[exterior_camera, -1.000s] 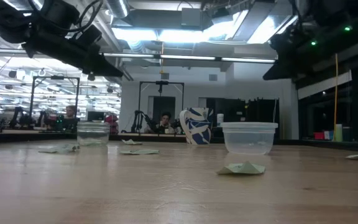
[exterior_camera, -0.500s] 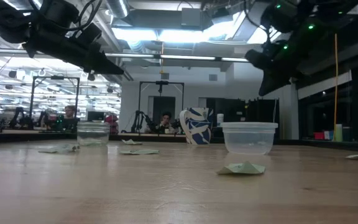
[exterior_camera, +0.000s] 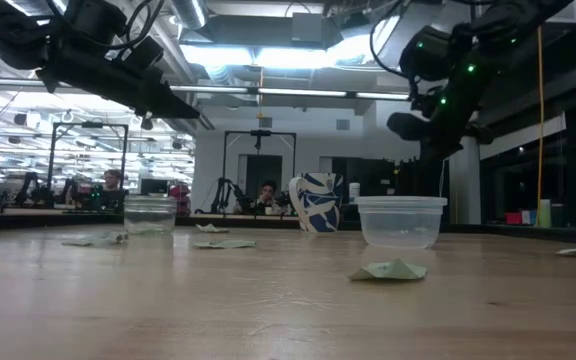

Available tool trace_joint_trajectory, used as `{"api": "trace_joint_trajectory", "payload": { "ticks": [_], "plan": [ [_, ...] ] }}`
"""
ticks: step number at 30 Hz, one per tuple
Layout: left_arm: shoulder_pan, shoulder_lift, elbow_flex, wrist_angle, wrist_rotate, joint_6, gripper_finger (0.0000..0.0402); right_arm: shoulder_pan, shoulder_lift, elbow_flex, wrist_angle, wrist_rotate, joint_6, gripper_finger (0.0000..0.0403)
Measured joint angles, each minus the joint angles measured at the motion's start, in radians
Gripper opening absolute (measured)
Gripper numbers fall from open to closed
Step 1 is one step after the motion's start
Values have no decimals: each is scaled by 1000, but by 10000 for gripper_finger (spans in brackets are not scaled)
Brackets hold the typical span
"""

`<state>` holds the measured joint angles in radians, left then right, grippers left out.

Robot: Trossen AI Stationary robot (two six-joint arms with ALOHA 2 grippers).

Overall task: Pick and place Stevia / Truvia into bins
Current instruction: Put the stevia packet into the transparent container

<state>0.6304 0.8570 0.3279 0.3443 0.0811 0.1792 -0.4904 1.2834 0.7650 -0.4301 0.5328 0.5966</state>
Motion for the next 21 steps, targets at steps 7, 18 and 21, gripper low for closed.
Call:
{"api": "trace_joint_trajectory", "payload": {
  "ticks": [7, 18, 21],
  "plan": [
    [0, 0, 0, 6, -1, 0, 6, -28, 27, 0, 78, -1, -48, 16],
    [0, 0, 0, 55, -1, 0, 6, -58, 89, 0, 79, -2, 28, 28],
    [0, 0, 0, 55, -2, 0, 6, -79, 111, 0, 76, -6, 55, 46]
  ]
}}
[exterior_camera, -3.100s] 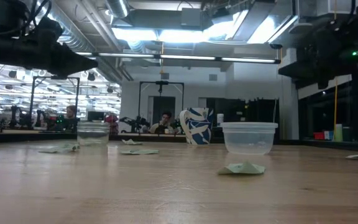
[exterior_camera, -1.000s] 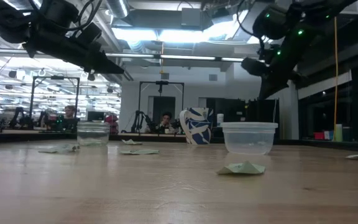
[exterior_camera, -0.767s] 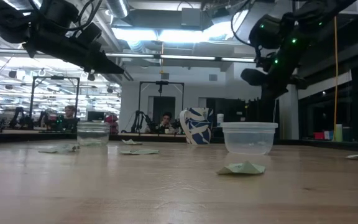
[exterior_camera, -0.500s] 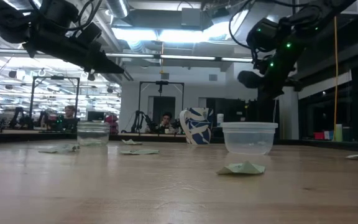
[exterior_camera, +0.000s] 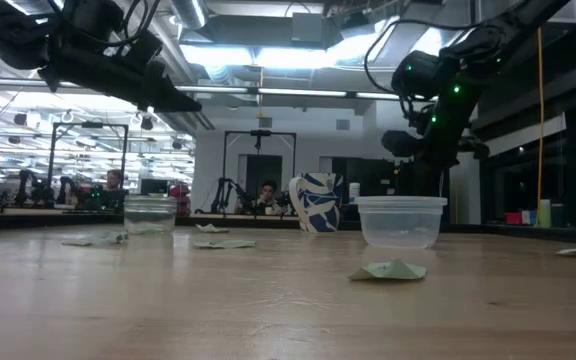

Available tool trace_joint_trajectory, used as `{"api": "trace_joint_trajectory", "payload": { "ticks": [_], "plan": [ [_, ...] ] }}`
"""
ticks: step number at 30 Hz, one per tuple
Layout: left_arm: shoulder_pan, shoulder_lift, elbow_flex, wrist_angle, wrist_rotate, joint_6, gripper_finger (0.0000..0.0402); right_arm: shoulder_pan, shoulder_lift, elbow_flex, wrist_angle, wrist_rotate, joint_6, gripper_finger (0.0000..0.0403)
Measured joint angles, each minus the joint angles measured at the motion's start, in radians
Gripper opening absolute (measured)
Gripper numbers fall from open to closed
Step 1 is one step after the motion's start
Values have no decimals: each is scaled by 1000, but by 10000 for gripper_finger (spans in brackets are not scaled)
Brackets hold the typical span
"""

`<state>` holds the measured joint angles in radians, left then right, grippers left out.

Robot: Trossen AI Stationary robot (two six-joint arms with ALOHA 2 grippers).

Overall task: Pick and place Stevia / Truvia into bins
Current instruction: Put the stevia packet into the transparent container

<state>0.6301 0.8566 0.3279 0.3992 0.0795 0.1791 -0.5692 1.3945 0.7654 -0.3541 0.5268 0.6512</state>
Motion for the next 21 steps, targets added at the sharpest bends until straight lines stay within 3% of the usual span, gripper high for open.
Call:
{"api": "trace_joint_trajectory", "payload": {
  "ticks": [12, 21],
  "plan": [
    [0, 0, 0, -1, 0, 0, 6, -24, 90, 0, -1, -50, 104, 153],
    [0, 0, 0, -2, 0, 0, 6, -56, 155, 0, 44, -49, 182, 171]
  ]
}}
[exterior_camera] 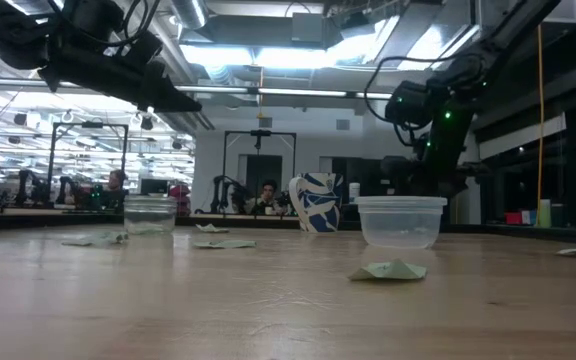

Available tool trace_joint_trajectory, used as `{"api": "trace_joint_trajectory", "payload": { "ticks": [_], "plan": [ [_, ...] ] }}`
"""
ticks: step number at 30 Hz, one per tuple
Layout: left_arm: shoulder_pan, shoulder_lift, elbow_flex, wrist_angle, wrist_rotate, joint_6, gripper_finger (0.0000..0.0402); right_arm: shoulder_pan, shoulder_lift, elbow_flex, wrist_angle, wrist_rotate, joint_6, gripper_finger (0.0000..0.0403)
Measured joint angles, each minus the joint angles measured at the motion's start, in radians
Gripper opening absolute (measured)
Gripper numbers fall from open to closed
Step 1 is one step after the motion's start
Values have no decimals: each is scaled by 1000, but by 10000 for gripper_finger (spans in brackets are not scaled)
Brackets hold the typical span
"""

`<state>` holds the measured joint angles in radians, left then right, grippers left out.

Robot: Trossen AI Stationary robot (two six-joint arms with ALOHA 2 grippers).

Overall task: Pick and place Stevia / Truvia into bins
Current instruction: Put the stevia packet into the transparent container

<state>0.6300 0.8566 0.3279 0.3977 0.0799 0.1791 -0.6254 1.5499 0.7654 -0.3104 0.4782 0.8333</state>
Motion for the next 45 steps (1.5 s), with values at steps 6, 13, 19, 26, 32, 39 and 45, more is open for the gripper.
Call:
{"api": "trace_joint_trajectory", "payload": {
  "ticks": [6, 13, 19, 26, 32, 39, 45],
  "plan": [
    [0, 0, 0, 0, 0, 0, 6, 0, 67, 0, 81, 0, 0, 169],
    [0, 0, 0, 0, 0, 0, 6, -14, 129, 0, 92, 1, 31, 169],
    [0, 0, 0, 0, 0, 0, 6, -25, 167, 0, 98, 2, 49, 169],
    [0, 0, 0, 0, 0, 0, 6, -26, 180, 1, 103, 9, 47, 168],
    [0, 0, 0, 0, 0, 0, 6, -26, 182, 0, 106, 35, 43, 168],
    [0, 0, 0, 0, 0, 0, 6, -27, 184, -1, 113, 52, 40, 168],
    [0, 0, 0, 1, 0, 0, 6, -27, 184, -1, 120, 52, 39, 168]
  ]
}}
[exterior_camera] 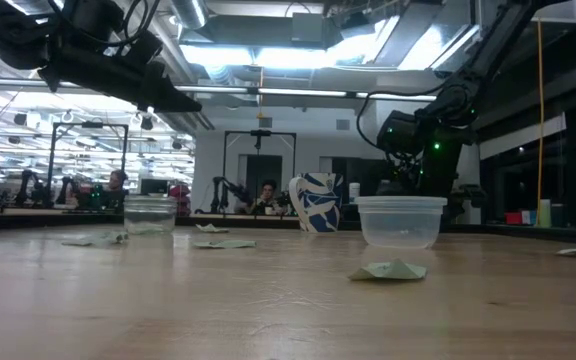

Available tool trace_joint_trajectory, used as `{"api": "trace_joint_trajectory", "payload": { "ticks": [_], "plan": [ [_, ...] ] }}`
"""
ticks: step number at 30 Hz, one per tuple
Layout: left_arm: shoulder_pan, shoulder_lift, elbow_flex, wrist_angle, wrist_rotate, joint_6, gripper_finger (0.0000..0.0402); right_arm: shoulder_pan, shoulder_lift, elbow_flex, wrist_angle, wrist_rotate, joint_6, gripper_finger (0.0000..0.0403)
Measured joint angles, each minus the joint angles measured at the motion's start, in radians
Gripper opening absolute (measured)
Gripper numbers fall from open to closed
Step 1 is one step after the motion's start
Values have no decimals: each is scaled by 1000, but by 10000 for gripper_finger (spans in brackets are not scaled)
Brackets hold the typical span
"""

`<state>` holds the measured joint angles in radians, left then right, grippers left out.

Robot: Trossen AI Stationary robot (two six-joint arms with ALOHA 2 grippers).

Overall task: Pick and place Stevia / Truvia into bins
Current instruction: Put the stevia packet into the transparent container

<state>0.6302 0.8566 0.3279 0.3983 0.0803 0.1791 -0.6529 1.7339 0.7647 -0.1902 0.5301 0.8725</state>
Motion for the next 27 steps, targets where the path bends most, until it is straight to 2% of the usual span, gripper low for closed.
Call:
{"api": "trace_joint_trajectory", "payload": {
  "ticks": [9, 15, 22, 27],
  "plan": [
    [0, 0, 0, 0, 0, 0, 6, 0, 0, 0, 0, 0, -13, 157],
    [0, 0, 0, 0, 0, 0, 6, 0, 0, 0, 0, -8, -14, 104],
    [0, 0, 0, 0, 0, 0, 6, 0, 0, 0, 0, -8, -40, 16],
    [0, 0, 0, 0, 0, 0, 6, 0, 0, 0, 0, -14, -73, 8]
  ]
}}
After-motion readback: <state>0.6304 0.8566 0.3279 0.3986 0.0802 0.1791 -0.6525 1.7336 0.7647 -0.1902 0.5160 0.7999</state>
